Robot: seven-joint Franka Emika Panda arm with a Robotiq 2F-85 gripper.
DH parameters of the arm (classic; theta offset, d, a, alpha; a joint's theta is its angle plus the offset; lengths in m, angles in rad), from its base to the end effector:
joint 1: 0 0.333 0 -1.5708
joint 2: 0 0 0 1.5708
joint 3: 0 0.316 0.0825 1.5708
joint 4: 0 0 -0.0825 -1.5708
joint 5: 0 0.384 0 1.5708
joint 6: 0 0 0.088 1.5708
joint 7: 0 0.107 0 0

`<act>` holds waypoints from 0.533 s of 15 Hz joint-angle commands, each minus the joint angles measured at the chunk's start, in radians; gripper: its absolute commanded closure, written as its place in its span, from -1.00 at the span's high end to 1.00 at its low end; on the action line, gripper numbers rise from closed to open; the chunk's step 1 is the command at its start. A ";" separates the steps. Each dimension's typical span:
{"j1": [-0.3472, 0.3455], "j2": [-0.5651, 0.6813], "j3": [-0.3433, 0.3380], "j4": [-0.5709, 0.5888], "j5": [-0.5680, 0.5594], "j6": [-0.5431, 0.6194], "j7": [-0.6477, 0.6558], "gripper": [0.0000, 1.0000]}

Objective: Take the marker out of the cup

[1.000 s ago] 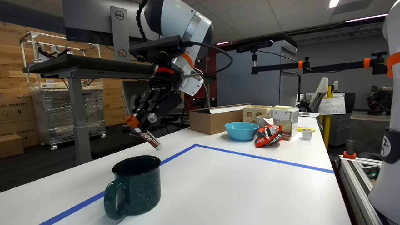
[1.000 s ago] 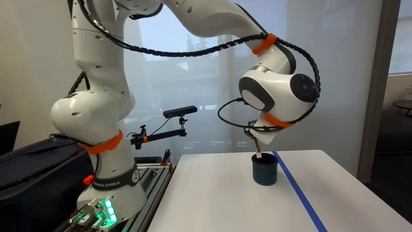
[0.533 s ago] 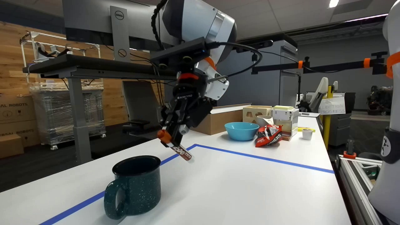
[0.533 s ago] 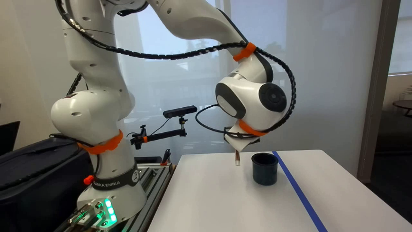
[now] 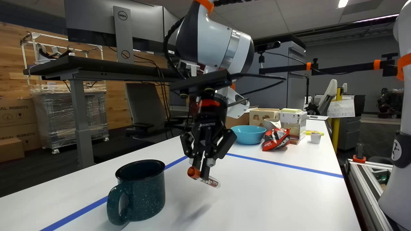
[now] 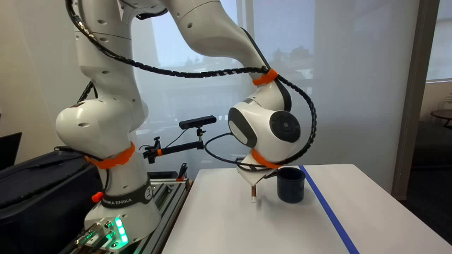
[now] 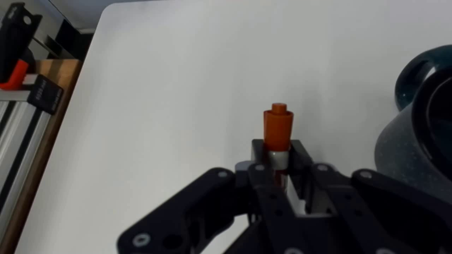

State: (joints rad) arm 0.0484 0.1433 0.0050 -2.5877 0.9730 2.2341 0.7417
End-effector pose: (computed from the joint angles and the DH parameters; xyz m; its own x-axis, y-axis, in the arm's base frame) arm 0.3922 0.0460 0.1841 -0.0055 -0.7564 -0.6541 -0.9807 -0.1237 0.1513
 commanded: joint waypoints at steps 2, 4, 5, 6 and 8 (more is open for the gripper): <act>0.027 0.128 0.019 0.057 -0.009 0.105 -0.055 -0.90; 0.045 0.180 0.027 0.088 -0.020 0.136 -0.057 -0.90; 0.058 0.206 0.031 0.105 -0.030 0.157 -0.050 -0.90; 0.072 0.229 0.033 0.120 -0.044 0.178 -0.038 -0.90; 0.106 0.270 0.032 0.152 -0.087 0.224 -0.010 -0.90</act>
State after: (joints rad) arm 0.1069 0.3405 0.0361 -2.4935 0.9456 2.3944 0.6902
